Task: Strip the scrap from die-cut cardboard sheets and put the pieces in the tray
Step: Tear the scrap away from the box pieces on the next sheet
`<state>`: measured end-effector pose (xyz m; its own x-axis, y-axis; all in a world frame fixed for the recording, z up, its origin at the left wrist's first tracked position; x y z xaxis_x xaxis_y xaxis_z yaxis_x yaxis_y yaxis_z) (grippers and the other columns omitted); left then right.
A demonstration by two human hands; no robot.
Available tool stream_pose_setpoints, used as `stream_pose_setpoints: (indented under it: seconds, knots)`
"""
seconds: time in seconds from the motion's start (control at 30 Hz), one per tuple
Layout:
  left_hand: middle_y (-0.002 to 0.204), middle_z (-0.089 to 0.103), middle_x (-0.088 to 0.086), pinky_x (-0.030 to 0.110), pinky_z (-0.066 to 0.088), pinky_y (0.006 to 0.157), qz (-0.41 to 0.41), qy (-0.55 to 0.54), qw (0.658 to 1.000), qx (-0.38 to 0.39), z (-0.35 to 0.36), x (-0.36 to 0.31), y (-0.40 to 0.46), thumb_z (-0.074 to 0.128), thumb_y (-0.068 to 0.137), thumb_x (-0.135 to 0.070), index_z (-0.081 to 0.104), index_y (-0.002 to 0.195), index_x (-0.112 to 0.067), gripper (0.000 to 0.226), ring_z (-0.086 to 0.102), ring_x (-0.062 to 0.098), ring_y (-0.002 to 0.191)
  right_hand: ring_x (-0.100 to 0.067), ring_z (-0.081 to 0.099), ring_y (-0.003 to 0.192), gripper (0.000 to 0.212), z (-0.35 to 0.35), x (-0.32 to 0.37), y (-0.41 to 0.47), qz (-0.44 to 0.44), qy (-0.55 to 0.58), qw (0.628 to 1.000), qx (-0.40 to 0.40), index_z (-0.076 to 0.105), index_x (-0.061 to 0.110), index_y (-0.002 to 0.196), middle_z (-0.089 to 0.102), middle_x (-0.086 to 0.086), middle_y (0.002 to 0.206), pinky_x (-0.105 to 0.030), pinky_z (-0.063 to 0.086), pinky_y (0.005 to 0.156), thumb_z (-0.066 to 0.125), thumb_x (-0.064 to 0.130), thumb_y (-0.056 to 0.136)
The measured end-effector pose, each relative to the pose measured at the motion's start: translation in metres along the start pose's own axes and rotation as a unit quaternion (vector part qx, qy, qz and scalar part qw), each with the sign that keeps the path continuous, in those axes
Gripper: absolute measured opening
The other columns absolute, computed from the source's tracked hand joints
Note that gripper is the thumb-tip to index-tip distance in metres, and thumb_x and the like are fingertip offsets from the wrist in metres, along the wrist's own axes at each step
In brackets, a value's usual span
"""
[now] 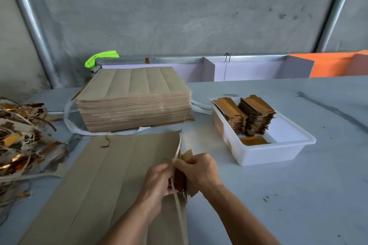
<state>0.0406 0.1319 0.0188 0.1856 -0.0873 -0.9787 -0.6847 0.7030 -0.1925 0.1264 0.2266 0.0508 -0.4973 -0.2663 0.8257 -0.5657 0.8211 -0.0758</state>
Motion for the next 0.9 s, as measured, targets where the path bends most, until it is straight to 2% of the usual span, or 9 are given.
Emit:
stream_pose_setpoints:
  seconds: [0.07, 0.17, 0.33, 0.47, 0.57, 0.67, 0.77, 0.83, 0.9]
  knots:
    - [0.080, 0.067, 0.019, 0.028, 0.057, 0.058, -0.012, 0.001, 1.000, 0.009, 0.005, 0.001, -0.004, 0.050, 0.096, -0.008, 0.068, 0.084, 0.002, 0.024, 0.064, 0.026, 0.072, -0.007, 0.054, 0.059, 0.032, 0.002, -0.004, 0.001, 0.013, 0.004, 1.000, 0.005, 0.067, 0.016, 0.065, 0.058, 0.003, 0.063, -0.012, 0.037, 0.045, 0.072, 0.044, 0.077]
    - [0.073, 0.063, 0.018, 0.025, 0.056, 0.056, -0.012, 0.007, 1.000, 0.017, 0.010, -0.003, -0.010, 0.046, 0.092, 0.010, 0.065, 0.077, 0.004, 0.026, 0.061, 0.023, 0.064, -0.004, 0.053, 0.053, 0.027, 0.002, -0.009, 0.002, 0.029, 0.028, 0.999, 0.003, 0.061, 0.023, 0.055, 0.057, 0.006, 0.058, -0.008, 0.035, 0.039, 0.072, 0.030, 0.078]
    - [0.067, 0.059, 0.017, 0.025, 0.053, 0.046, -0.038, -0.028, 0.998, -0.049, -0.004, -0.003, -0.013, 0.035, 0.085, 0.022, 0.057, 0.073, 0.003, 0.031, 0.059, 0.022, 0.052, -0.011, 0.050, 0.058, 0.024, -0.009, -0.024, 0.003, 0.086, 0.041, 0.995, -0.016, 0.067, 0.004, 0.072, 0.055, -0.001, 0.063, -0.020, 0.040, 0.049, 0.053, 0.013, 0.089]
    - [0.062, 0.058, 0.016, 0.025, 0.043, 0.042, -0.012, 0.027, 1.000, 0.007, 0.005, -0.006, -0.017, 0.036, 0.083, 0.019, 0.058, 0.074, 0.001, 0.029, 0.053, 0.020, 0.044, -0.011, 0.047, 0.051, 0.029, -0.008, -0.016, 0.007, 0.049, -0.016, 0.998, -0.028, 0.061, 0.004, 0.065, 0.051, 0.000, 0.057, -0.015, 0.034, 0.039, 0.052, 0.017, 0.089]
    - [0.064, 0.062, 0.015, 0.024, 0.039, 0.040, -0.019, 0.072, 0.997, 0.023, 0.008, -0.003, -0.017, 0.041, 0.087, 0.008, 0.058, 0.069, -0.006, 0.029, 0.054, 0.021, 0.045, -0.010, 0.045, 0.053, 0.022, -0.003, -0.005, 0.010, 0.012, -0.035, 0.999, -0.037, 0.060, 0.003, 0.068, 0.051, -0.001, 0.061, -0.013, 0.033, 0.042, 0.054, 0.013, 0.086]
    - [0.078, 0.066, 0.009, 0.025, 0.041, 0.043, -0.021, 0.114, 0.992, -0.044, -0.006, -0.010, -0.007, 0.056, 0.086, -0.023, 0.056, 0.077, -0.012, 0.014, 0.064, 0.023, 0.059, -0.009, 0.043, 0.054, 0.027, 0.000, 0.004, 0.006, -0.037, -0.066, 0.996, -0.047, 0.048, 0.011, 0.061, 0.047, 0.002, 0.060, -0.015, 0.036, 0.046, 0.052, 0.008, 0.087]
    - [0.090, 0.066, 0.003, 0.029, 0.048, 0.062, 0.011, 0.265, 0.959, -0.101, -0.018, -0.037, 0.009, 0.055, 0.070, -0.070, 0.057, 0.093, -0.015, 0.059, 0.066, 0.022, 0.080, -0.017, 0.047, 0.060, 0.021, 0.008, 0.022, -0.006, -0.114, -0.107, 0.986, -0.054, 0.051, 0.010, 0.065, 0.048, 0.000, 0.062, -0.027, 0.043, 0.056, 0.051, 0.003, 0.086]
    - [0.103, 0.064, 0.007, 0.035, 0.046, 0.078, 0.034, 0.378, 0.917, -0.122, -0.019, -0.053, 0.025, 0.052, 0.073, -0.073, 0.055, 0.108, -0.010, 0.072, 0.062, 0.027, 0.097, -0.016, 0.042, 0.054, 0.018, 0.016, 0.037, -0.016, -0.174, -0.127, 0.975, -0.051, 0.055, 0.009, 0.070, 0.053, -0.006, 0.065, -0.022, 0.039, 0.051, 0.050, 0.001, 0.085]
    - [0.101, 0.066, 0.010, 0.033, 0.046, 0.078, 0.052, 0.421, 0.897, -0.128, -0.022, -0.063, 0.039, 0.055, 0.083, -0.058, 0.058, 0.101, -0.008, 0.053, 0.062, 0.029, 0.095, -0.017, 0.038, 0.053, 0.018, 0.022, 0.047, -0.023, -0.213, -0.134, 0.967, -0.045, 0.056, 0.010, 0.071, 0.054, -0.009, 0.066, -0.018, 0.027, 0.047, 0.048, 0.002, 0.086]
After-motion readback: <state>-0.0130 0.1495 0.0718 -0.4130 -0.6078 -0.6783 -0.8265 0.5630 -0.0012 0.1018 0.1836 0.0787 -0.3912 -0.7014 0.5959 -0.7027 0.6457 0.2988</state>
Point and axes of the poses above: each hand's wrist, its own y-axis towards the middle knuckle, its own z-axis out of the palm, x = y × z, the point moved 8 cm from there along y, towards the middle knuckle
